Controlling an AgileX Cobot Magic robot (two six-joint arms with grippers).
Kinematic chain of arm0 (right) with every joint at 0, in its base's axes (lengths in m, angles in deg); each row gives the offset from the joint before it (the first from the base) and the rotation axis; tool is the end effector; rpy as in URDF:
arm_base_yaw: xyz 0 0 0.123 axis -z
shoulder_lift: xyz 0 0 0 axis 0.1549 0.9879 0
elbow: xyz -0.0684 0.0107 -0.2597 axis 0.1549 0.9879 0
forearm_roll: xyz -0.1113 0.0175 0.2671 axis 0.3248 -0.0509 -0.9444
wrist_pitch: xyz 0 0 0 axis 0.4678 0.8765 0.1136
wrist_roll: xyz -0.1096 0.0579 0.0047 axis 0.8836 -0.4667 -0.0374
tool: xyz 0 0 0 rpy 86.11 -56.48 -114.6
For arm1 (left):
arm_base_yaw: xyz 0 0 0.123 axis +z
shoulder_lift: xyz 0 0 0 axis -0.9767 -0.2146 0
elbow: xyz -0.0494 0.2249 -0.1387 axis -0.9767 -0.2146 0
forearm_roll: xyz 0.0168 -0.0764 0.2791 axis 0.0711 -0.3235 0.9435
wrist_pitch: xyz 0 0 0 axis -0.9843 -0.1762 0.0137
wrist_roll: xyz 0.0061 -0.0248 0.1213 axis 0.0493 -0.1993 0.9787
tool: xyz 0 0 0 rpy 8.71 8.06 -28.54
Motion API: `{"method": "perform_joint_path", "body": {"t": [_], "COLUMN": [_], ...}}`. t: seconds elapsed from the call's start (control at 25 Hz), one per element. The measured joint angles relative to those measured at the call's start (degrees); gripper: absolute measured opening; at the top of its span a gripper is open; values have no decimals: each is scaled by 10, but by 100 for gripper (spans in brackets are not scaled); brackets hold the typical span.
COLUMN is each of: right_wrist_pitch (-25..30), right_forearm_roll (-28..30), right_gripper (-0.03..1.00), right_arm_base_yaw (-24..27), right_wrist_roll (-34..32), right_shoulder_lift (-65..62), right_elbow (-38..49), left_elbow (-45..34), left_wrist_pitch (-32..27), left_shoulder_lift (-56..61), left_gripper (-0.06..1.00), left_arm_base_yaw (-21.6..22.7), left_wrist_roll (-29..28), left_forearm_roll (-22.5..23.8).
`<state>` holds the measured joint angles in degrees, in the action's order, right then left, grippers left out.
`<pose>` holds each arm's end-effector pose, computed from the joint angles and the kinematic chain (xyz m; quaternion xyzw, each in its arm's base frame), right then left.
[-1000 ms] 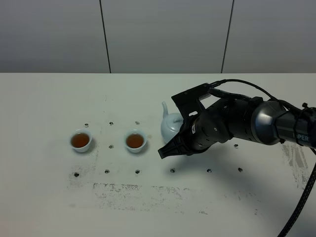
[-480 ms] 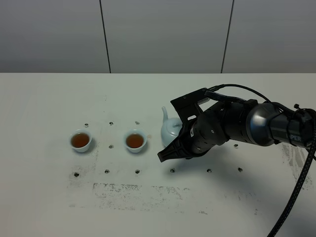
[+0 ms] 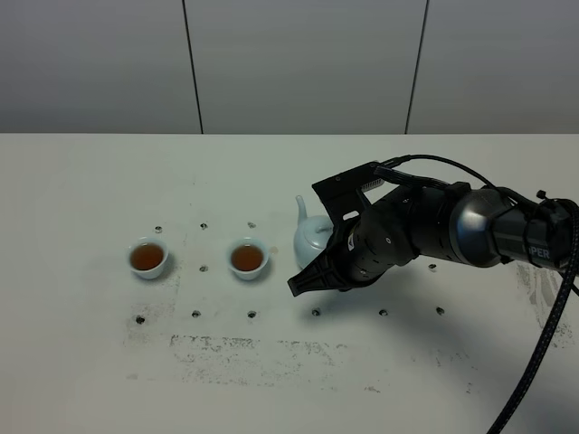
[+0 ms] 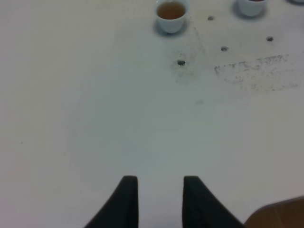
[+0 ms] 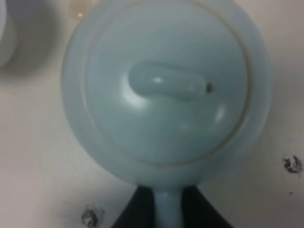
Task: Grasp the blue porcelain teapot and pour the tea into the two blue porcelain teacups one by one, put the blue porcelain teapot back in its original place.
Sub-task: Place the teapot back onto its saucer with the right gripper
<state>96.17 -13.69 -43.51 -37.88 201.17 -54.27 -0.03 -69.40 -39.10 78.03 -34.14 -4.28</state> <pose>0.3763 0.2520 0.0666 -0.2425 0.9434 0.0533 0.2201 0.0773 -0.0121 0.2656 0.1239 0.8573 0.0163 0.4995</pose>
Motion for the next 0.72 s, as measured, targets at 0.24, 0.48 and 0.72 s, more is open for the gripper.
{"method": "perform_joint_path", "body": {"t": [0.24,0.48,0.72], "right_wrist_pitch": [-2,-2,13], "right_forearm_roll": [0,-1,9], "right_gripper": [18,47,57], "right_arm_base_yaw": [0,0,-1], "right_wrist_roll": [0,0,0], "right_shoulder_lift": [0,0,-8], "right_elbow": [0,-1,-1], "left_elbow": [0,0,0], "left_wrist_pitch": [0,0,0], "left_shoulder_lift": [0,0,0], "left_gripper": [29,29,29], "left_arm_base_yaw": [0,0,0], "left_wrist_roll": [0,0,0], "left_forearm_roll": [0,0,0]}}
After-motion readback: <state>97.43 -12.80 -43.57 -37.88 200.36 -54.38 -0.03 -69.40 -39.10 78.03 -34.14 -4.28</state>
